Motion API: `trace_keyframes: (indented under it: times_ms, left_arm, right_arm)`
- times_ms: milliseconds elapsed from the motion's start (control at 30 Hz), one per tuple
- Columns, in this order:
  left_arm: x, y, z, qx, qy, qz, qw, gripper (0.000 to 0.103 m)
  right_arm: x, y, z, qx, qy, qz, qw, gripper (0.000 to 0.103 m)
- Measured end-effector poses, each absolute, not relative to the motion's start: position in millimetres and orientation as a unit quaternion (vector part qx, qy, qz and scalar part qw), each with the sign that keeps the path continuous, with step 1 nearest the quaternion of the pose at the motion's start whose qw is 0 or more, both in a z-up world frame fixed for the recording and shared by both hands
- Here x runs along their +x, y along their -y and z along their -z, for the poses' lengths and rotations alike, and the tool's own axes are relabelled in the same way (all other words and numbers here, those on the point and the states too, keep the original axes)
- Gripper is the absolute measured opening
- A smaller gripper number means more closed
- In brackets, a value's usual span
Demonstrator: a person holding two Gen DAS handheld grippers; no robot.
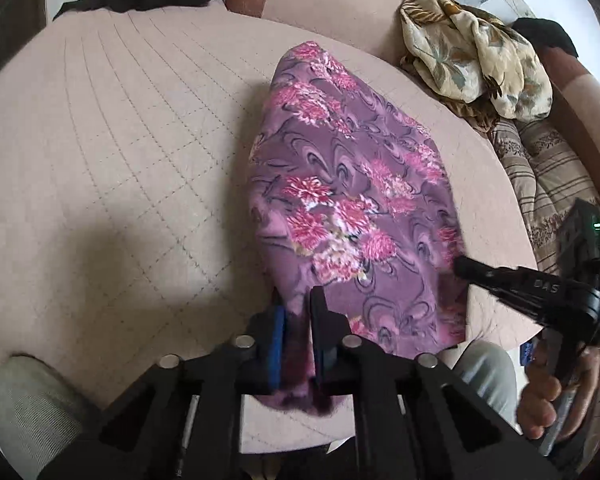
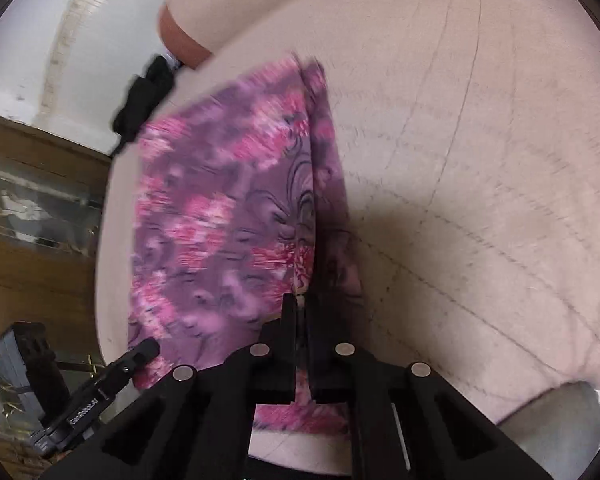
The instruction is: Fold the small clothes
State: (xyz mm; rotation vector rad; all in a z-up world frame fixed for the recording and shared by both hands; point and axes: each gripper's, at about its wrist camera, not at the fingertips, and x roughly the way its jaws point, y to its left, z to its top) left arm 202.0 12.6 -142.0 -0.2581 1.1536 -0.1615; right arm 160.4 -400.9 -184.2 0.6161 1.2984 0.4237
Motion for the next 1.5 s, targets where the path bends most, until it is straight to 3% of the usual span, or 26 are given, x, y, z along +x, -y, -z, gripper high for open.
trace_keyframes:
  times_ms: [33,233,300,400,467,533,567,600,767,833,867,900,967,1000,1033,1067,1500]
  left_arm:
    - [201.8,-13.5,147.5,-0.115,-0.551,0.071,0.823,0.042]
    - [185.6,-32.2,158.0,-0.129,-0.571,0.064,0.809,0.059]
    - [179.8,-40.1,149.2,-0.133,-0.558,0.065,0.817,0.064]
    - [179.6,-46.3,144.5,-0.15,-0.548,0.069,0.82,0.066]
    - [185.6,-50.2,146.8,-0.17,-0.548,0.076,0.816,0.066]
    - [194.0,-50.3,153.1,-0.189,-0.544,0.077,0.814,0.063]
    - [199.6,-46.7,160.0,-0.193,-0.545,0.08,0.812,0.052]
    - [202.2,-41.6,167.2,-0.185,-0.551,0.082,0.809,0.012]
    - [177.0,-21.4,159.7,-0.094,-0.521,0.074,0.845,0.013]
    - [173.1,-12.7,158.9,-0.065,-0.53,0.059,0.843,0.026]
    - [167.2,-9.0,154.6,-0.053,-0.534,0.051,0.842,0.03]
    - [162.2,-8.2,150.8,-0.05,-0.532,0.048,0.844,0.037]
    - [144.2,-5.1,137.7,-0.039,-0.515,0.043,0.855,0.051]
    - [132.5,-3.6,129.9,-0.027,-0.502,0.033,0.864,0.065]
    - [122.6,-1.9,123.6,-0.017,-0.492,0.025,0.87,0.075]
    - [113.4,-1.4,117.8,-0.012,-0.483,0.02,0.875,0.078]
    - [32.3,1.2,18.8,0.026,-0.388,-0.015,0.921,0.083]
  right_arm:
    - [154.3,394.5,178.4,0.273,-0.589,-0.188,0.737,0.005]
    - [139.9,353.7,205.6,0.293,-0.597,-0.173,0.727,0.012]
    - [131.8,353.4,195.4,0.292,-0.597,-0.16,0.73,0.043]
    - [111.6,347.9,178.4,0.29,-0.584,-0.177,0.738,0.06]
    - [102.3,340.8,176.8,0.284,-0.586,-0.186,0.736,0.063]
    - [95.4,324.8,192.6,0.274,-0.599,-0.176,0.732,0.062]
    - [93.6,314.3,202.0,0.278,-0.611,-0.173,0.721,0.04]
    - [95.5,308.7,205.3,0.284,-0.619,-0.179,0.71,0.014]
    - [102.0,259.0,194.1,0.238,-0.611,-0.174,0.735,0.014]
    - [103.1,237.8,196.5,0.22,-0.619,-0.176,0.733,0.018]
    - [100.7,227.6,197.6,0.211,-0.625,-0.171,0.732,0.029]
    - [106.7,241.0,193.2,0.204,-0.627,-0.169,0.733,0.047]
    - [104.6,210.6,187.8,0.188,-0.62,-0.17,0.742,0.07]
    - [95.0,200.8,180.5,0.178,-0.614,-0.171,0.75,0.075]
    - [84.9,192.8,173.8,0.169,-0.608,-0.171,0.757,0.076]
    - [75.0,181.1,165.8,0.16,-0.606,-0.168,0.761,0.076]
    - [-6.5,125.7,61.3,0.163,-0.534,-0.163,0.814,0.078]
